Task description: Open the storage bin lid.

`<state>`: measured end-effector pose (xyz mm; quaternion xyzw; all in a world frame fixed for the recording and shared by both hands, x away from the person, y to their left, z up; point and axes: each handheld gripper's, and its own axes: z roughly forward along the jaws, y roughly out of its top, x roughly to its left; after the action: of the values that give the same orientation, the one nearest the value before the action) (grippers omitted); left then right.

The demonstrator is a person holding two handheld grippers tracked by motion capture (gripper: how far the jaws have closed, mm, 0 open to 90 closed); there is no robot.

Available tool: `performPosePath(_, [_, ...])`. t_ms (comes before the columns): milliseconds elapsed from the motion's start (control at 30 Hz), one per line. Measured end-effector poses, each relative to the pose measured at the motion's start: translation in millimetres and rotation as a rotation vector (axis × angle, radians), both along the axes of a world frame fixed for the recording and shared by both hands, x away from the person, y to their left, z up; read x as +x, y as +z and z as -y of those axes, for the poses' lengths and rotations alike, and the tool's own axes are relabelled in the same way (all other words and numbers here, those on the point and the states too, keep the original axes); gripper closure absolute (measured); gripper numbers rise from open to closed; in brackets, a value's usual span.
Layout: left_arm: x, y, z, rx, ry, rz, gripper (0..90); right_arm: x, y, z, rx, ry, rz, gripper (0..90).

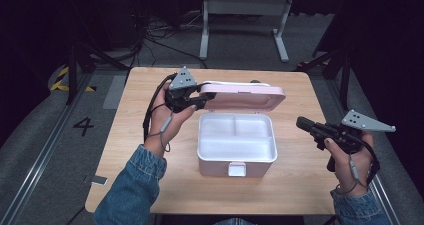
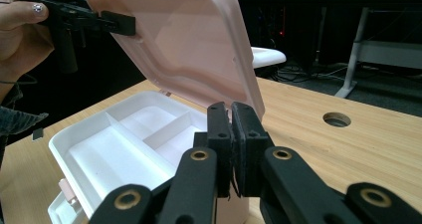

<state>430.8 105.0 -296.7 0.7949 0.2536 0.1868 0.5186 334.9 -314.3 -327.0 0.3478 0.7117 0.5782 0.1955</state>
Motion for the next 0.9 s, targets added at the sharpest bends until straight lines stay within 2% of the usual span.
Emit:
performPosePath(400, [27.0,2.2,2.3,-0.001,0.034,-0.039,66.6,3.3,-1.5,4.3,0.005,-0.006,-0.010,88.0])
performPosePath(900, [57.4,-3.7,4.7,-0.031,0.066,-0.104,65.0,6.8,-5.7,8.3,0.000,-0.018,-0.029,87.4])
